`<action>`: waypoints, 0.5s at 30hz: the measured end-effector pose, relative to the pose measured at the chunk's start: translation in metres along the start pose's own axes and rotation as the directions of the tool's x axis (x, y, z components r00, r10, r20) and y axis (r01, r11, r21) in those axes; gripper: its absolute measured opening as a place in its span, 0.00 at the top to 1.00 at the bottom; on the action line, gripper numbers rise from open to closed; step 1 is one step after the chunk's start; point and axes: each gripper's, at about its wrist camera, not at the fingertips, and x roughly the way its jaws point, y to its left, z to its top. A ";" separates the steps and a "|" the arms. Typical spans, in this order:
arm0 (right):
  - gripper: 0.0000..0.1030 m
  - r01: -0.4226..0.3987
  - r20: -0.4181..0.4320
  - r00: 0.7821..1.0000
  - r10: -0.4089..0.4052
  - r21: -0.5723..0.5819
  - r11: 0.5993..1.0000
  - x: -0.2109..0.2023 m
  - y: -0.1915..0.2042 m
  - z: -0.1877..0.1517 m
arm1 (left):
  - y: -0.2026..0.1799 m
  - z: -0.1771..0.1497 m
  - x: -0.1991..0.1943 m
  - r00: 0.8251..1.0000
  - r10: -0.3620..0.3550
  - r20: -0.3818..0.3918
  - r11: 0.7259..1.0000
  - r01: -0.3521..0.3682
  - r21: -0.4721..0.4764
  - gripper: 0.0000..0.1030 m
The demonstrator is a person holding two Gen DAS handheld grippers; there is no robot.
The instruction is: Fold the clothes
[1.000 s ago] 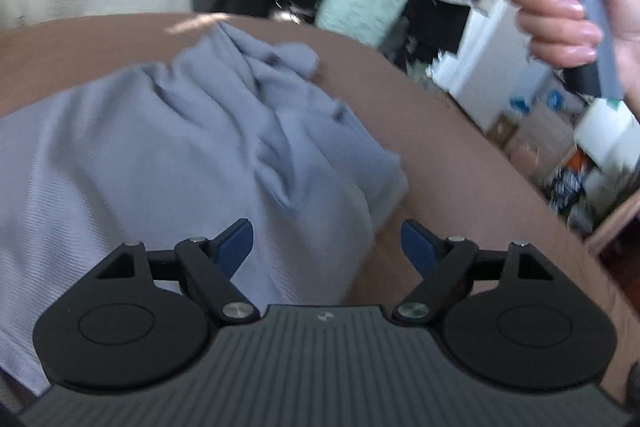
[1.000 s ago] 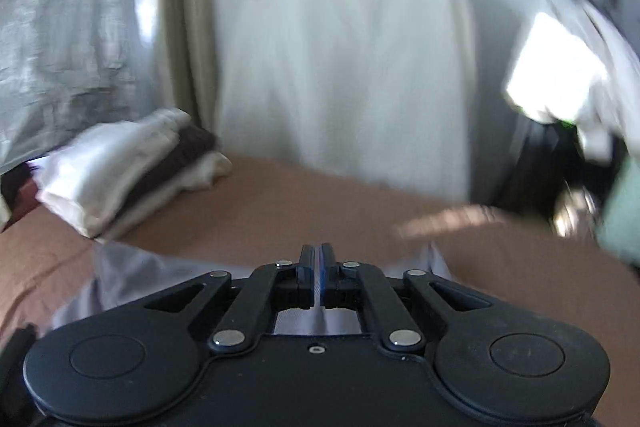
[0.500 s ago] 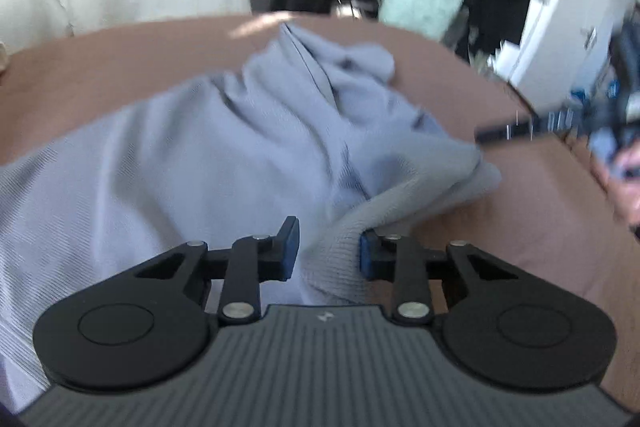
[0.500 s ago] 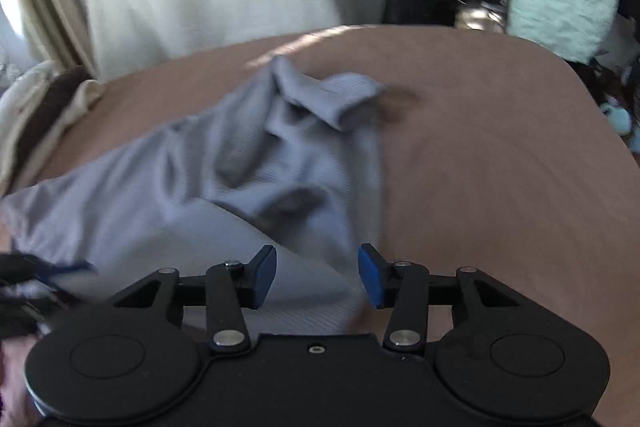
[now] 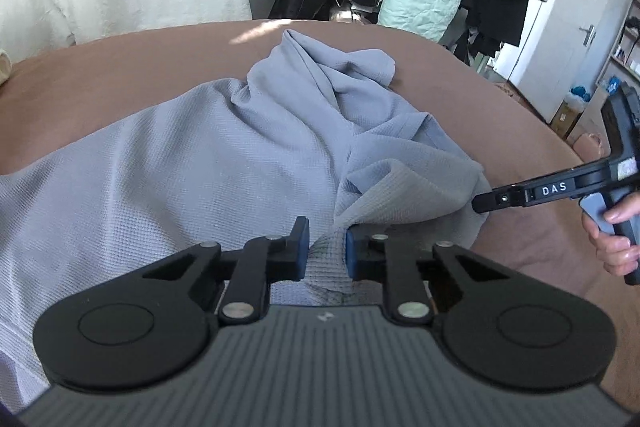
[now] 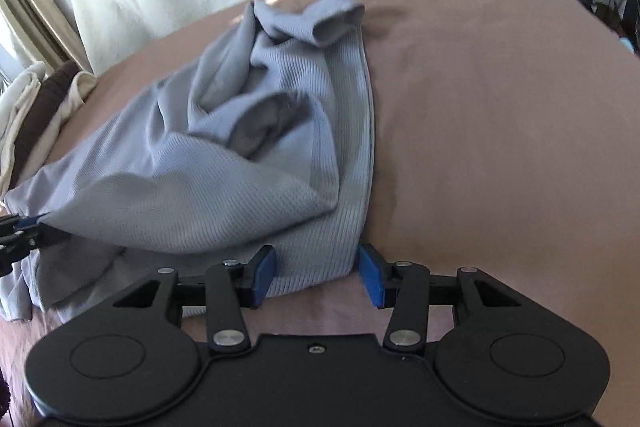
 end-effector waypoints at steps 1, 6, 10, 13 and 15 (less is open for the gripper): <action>0.50 0.001 -0.006 1.000 -0.001 0.001 1.000 0.002 0.000 0.000 | -0.001 0.000 0.000 1.000 0.007 0.001 1.000 -0.007 0.006 0.93; 0.41 -0.005 -0.024 1.000 0.005 0.007 1.000 0.006 0.004 0.006 | -0.004 0.000 -0.001 0.999 0.048 0.013 0.998 -0.048 0.030 0.95; 0.39 0.016 -0.030 0.999 -0.016 -0.026 1.000 0.009 0.011 0.005 | -0.002 0.001 -0.002 0.998 0.062 0.019 0.998 -0.063 0.031 0.97; 0.37 0.022 -0.033 0.999 -0.023 -0.033 0.999 0.008 0.012 0.004 | 0.002 0.002 -0.009 0.994 0.092 0.051 0.995 -0.094 0.040 0.98; 0.37 0.025 -0.039 0.999 -0.027 -0.045 0.999 0.007 0.013 0.004 | 0.012 0.013 -0.020 0.981 0.163 0.108 0.983 -0.171 0.070 0.98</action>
